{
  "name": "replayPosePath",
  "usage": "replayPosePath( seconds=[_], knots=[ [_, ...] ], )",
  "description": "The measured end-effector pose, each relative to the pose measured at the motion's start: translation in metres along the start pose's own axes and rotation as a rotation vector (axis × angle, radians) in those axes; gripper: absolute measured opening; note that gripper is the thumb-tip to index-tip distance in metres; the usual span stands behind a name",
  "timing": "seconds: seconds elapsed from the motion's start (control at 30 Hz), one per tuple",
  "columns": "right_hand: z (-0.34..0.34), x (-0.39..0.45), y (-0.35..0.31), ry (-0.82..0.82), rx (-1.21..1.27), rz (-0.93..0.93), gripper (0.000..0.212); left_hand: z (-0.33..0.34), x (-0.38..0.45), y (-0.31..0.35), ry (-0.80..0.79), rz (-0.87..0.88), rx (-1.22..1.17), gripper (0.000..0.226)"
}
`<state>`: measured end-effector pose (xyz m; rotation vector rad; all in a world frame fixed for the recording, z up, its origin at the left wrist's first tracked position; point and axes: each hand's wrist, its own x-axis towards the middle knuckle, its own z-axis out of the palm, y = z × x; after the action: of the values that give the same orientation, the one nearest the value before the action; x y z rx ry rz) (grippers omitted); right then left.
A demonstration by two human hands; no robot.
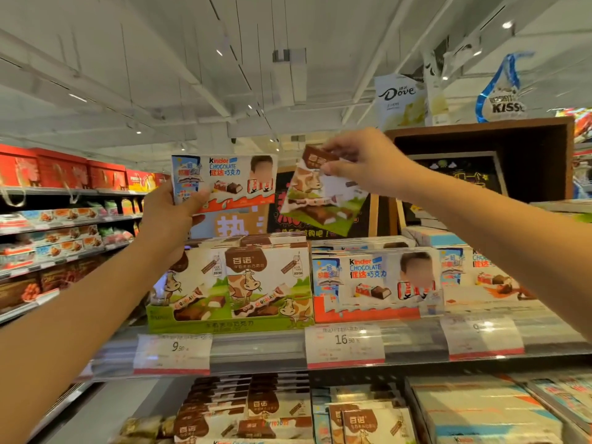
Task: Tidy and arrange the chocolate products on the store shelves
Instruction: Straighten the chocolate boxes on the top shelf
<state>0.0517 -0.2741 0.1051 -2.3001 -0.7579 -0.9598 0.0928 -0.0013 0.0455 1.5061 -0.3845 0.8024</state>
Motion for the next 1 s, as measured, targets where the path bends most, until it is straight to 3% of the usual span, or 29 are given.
replayPosePath(
  seconds=[0.2,0.43,0.57,0.77,0.87,1.0],
  knots=[
    [0.055,0.012,-0.028,-0.115,-0.078,-0.152,0.033,-0.004,0.001,-0.004,0.045,-0.068,-0.118,0.021],
    [0.077,0.037,-0.025,-0.167,-0.162,-0.119,0.032,-0.007,0.0,-0.003,0.038,-0.144,-0.159,0.026],
    [0.091,0.03,-0.023,-0.368,-0.2,-0.148,0.032,-0.008,-0.001,-0.001,0.029,-0.163,-0.174,0.022],
    [0.108,0.025,-0.018,-0.382,-0.07,-0.204,0.012,-0.008,-0.004,0.002,-0.013,-0.166,-0.207,0.012],
    [0.107,0.027,-0.022,-0.503,-0.162,-0.227,0.006,-0.007,-0.006,0.005,-0.04,-0.173,-0.217,0.013],
    [0.103,0.036,-0.027,-0.739,-0.418,-0.175,0.021,-0.007,-0.008,0.007,-0.061,-0.186,-0.228,0.012]
  ],
)
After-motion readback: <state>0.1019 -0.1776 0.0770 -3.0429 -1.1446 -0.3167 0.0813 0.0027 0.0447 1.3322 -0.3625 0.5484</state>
